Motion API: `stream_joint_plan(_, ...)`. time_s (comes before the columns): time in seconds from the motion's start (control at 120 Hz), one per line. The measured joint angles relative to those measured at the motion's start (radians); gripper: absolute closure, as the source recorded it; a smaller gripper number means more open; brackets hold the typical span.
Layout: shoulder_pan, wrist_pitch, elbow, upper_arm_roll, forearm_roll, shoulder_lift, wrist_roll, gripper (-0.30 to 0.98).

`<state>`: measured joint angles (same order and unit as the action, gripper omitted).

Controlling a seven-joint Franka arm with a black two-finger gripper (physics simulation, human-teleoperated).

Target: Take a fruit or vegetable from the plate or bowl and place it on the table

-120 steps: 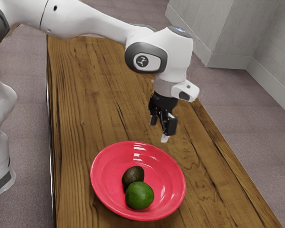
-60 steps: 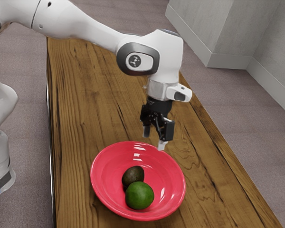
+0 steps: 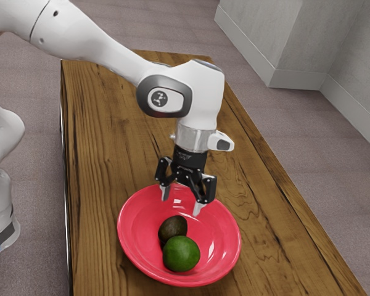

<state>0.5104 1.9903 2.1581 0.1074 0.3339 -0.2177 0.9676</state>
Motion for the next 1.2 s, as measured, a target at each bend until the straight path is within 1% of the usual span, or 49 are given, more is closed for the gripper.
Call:
stream_joint_plan(0.317, 0.012, 0.032, 0.003, 0.001, 0.024, 0.036, 0.172, 0.02)
stream_joint_plan(0.508, 0.016, 0.051, 0.072, 0.001, 0.057, 0.011, 0.24, 0.02)
stream_joint_plan(0.717, 0.024, 0.077, 0.082, -0.011, 0.055, 0.012, 0.293, 0.02)
stream_joint_plan(1.2, 0.015, 0.1, 0.083, -0.011, 0.056, 0.066, 0.359, 0.02)
